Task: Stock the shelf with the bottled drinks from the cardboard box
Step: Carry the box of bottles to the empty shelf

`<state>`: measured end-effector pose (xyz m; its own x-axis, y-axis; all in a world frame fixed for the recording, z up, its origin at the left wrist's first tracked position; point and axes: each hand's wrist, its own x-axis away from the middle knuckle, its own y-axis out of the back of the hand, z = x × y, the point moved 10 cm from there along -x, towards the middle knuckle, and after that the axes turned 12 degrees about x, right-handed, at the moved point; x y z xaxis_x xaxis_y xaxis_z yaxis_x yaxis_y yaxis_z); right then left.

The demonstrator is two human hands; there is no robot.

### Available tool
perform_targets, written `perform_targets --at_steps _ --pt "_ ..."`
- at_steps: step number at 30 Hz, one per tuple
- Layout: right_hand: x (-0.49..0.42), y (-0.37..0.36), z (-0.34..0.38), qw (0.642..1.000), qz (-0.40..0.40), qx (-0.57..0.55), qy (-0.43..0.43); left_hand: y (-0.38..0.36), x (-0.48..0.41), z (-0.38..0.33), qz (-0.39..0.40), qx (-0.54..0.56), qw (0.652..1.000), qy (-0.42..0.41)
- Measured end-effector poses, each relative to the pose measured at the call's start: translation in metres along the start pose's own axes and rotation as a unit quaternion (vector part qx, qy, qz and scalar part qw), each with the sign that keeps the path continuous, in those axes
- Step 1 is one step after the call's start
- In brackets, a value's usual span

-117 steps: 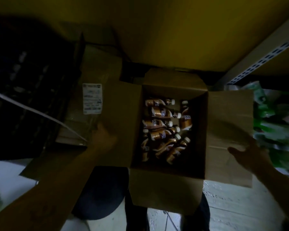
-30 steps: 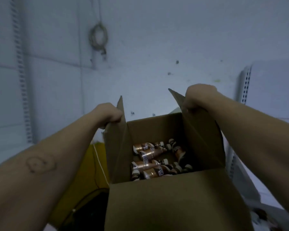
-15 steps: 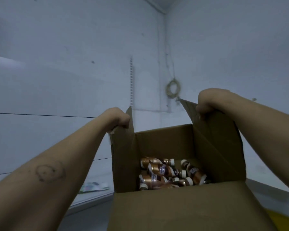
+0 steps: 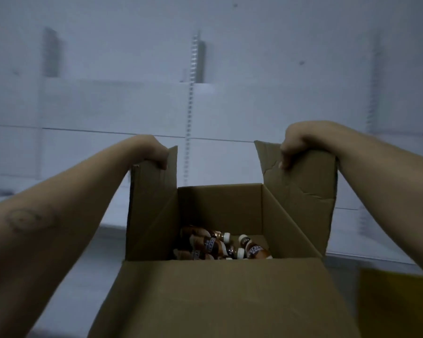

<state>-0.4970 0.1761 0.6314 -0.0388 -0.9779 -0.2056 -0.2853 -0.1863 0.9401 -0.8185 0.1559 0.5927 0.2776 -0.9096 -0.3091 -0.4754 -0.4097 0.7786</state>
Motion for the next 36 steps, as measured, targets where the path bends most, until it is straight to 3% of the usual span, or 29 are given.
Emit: perform_targets --at_steps 7,11,13,18,23,29,36 --pt "-0.006 -0.002 0.169 0.976 -0.046 -0.035 0.209 0.059 0.07 0.147 -0.101 -0.048 0.978 0.176" --pt "0.01 -0.034 0.254 0.952 0.011 -0.075 0.298 0.079 0.126 0.21 -0.153 -0.055 0.95 0.268" --pt "0.019 -0.054 0.287 0.94 0.046 -0.097 0.323 0.081 0.152 0.238 -0.172 -0.05 0.938 0.297" --pt "0.046 -0.09 0.368 0.923 0.015 -0.118 0.366 0.071 0.212 0.315 -0.209 -0.051 0.908 0.359" --pt "0.071 -0.138 0.46 0.909 0.041 -0.103 0.401 0.042 0.249 0.411 -0.194 -0.007 0.884 0.426" --pt "0.086 -0.215 0.556 0.907 0.119 -0.077 0.397 0.002 0.25 0.534 -0.152 -0.016 0.883 0.443" --pt "0.099 -0.323 0.608 0.916 0.206 -0.059 0.338 -0.092 0.224 0.649 -0.014 -0.007 0.895 0.445"
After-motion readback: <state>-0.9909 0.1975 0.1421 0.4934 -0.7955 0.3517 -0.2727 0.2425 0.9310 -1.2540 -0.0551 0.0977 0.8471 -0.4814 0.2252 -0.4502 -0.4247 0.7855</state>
